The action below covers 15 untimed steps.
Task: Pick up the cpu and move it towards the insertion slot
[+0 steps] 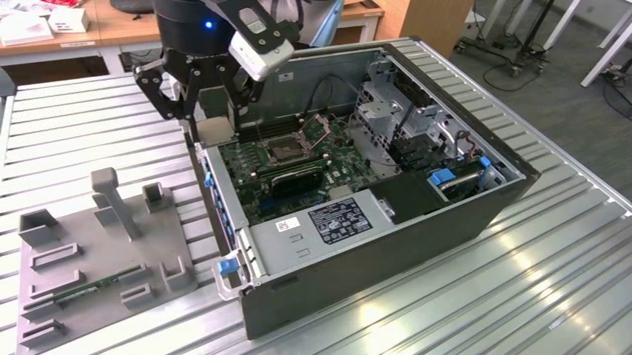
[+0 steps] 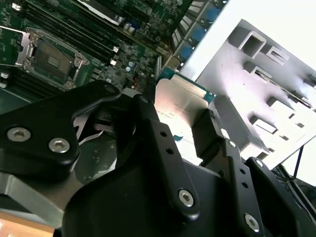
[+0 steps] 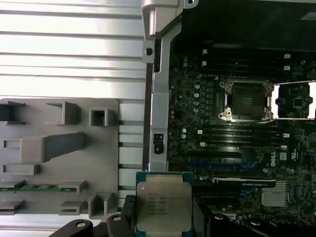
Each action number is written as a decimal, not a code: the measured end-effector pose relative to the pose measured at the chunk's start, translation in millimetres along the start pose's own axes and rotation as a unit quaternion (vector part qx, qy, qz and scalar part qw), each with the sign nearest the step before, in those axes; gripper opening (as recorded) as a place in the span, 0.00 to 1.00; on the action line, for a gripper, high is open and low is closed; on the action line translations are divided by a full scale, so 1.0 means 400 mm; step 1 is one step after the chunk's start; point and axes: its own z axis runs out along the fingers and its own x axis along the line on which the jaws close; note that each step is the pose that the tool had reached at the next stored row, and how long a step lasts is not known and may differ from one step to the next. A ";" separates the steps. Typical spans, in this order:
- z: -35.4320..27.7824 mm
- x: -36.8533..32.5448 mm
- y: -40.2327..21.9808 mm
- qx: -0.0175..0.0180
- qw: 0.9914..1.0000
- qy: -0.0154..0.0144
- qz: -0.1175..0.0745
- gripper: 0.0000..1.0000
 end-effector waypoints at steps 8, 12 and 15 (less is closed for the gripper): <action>0.000 -0.038 -0.001 0.000 1.000 0.000 0.000 0.54; 0.000 -0.056 -0.001 0.000 1.000 0.000 0.000 0.54; 0.000 -0.069 -0.001 0.000 1.000 0.000 0.000 0.54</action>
